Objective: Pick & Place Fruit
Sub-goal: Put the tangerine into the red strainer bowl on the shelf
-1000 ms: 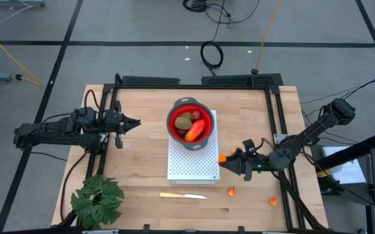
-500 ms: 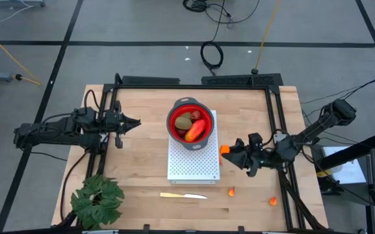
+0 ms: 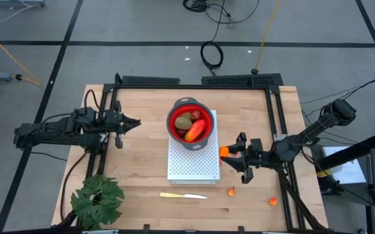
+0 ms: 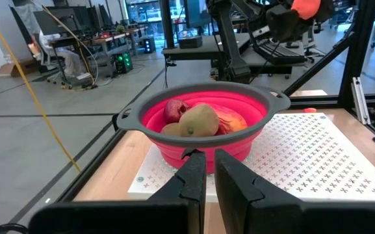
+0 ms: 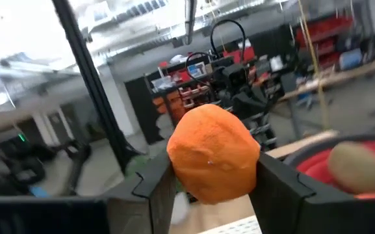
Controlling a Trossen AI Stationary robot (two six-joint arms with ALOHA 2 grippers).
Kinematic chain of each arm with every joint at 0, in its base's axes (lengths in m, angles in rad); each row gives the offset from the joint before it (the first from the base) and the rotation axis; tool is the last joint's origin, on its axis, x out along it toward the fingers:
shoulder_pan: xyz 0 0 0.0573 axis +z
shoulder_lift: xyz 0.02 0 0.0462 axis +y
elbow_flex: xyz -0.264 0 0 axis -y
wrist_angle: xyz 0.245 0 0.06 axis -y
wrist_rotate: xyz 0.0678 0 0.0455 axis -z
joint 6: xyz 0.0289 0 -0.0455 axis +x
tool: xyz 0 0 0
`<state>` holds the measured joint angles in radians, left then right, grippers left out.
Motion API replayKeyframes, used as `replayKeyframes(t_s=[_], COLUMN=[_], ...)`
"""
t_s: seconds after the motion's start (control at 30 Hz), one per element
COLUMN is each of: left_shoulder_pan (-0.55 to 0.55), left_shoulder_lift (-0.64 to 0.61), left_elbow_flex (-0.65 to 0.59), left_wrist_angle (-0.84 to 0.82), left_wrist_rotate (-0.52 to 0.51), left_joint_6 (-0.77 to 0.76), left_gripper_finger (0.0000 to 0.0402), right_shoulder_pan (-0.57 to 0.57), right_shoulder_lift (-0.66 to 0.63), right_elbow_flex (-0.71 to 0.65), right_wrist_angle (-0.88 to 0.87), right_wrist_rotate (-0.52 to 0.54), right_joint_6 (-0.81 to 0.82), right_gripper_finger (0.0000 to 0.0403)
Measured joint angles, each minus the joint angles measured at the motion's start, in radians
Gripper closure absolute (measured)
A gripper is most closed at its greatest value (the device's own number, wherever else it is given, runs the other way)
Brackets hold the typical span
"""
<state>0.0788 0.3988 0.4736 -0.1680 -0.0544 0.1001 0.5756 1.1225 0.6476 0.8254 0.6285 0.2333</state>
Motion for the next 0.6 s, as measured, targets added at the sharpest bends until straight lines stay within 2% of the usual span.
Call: replayKeyframes(t_s=[0.33, 0.6], left_shoulder_pan=[0.0, 0.0], left_shoulder_lift=[0.0, 0.0], left_elbow_flex=[0.0, 0.0], left_wrist_angle=[0.0, 0.0], left_wrist_rotate=[0.0, 0.0], left_joint_6=[0.0, 0.0], left_gripper_finger=[0.0371, 0.0371], right_shoulder_pan=[0.0, 0.0], right_shoulder_lift=[0.0, 0.0], right_elbow_flex=[0.0, 0.0], right_wrist_angle=[0.012, 0.024], right_wrist_rotate=[-0.001, -0.001], right_joint_6=[-0.351, -0.412], right_gripper_finger=[0.0244, 0.0243])
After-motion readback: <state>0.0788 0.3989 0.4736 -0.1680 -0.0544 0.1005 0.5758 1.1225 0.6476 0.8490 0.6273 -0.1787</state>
